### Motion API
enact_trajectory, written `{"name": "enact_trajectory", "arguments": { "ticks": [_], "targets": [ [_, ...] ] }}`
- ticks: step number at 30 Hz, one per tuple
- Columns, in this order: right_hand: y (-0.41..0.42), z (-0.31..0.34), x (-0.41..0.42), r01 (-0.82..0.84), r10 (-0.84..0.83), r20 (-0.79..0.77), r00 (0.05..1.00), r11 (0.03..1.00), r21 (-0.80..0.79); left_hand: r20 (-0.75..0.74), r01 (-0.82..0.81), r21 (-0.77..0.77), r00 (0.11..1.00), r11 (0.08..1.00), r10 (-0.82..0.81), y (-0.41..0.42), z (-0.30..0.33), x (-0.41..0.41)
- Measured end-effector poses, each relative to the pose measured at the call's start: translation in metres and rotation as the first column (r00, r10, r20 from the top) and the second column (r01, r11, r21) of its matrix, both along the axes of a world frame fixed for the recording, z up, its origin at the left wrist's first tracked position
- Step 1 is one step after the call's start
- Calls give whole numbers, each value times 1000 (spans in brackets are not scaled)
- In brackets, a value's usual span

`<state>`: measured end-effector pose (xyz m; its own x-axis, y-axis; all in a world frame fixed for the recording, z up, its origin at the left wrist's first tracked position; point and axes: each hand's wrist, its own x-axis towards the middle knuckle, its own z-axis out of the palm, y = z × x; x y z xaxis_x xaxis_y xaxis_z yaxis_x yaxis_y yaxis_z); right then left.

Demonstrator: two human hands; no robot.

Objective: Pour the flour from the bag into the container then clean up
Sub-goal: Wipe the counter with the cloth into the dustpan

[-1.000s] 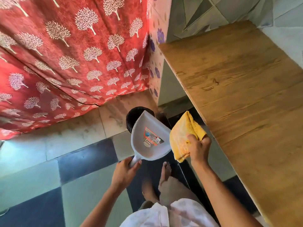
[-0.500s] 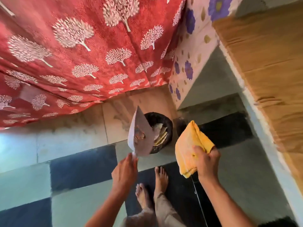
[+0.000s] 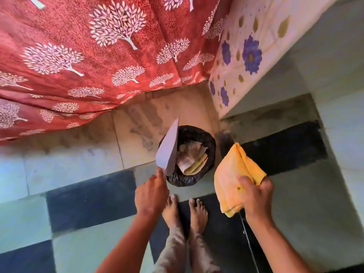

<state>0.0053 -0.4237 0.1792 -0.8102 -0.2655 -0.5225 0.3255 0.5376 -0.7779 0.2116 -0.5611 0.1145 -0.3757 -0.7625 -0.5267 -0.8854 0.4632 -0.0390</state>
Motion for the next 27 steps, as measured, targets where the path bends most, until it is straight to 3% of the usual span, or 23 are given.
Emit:
{"name": "enact_trajectory", "arguments": {
  "ticks": [10,16,22,25,27],
  "targets": [
    [-18,0,-5,-22,23,44,999,999,-24,-53,90,-37,994,995,-92,-2,-5,-4],
    [-34,-7,-5,-27,30,68,997,999,-41,-85,19,-93,996,995,-27,-14,-5,-3],
    [-45,-10,-2,-50,56,86,995,996,-70,-91,-17,-56,996,998,12,-16,-12,5],
    [-46,-15,-3,-60,65,65,996,996,-66,-198,-124,2,973,992,122,-22,-6,0],
    [-47,-19,-2,-63,68,64,996,996,-66,-358,-236,121,896,964,264,-30,-5,0]
  ]
}}
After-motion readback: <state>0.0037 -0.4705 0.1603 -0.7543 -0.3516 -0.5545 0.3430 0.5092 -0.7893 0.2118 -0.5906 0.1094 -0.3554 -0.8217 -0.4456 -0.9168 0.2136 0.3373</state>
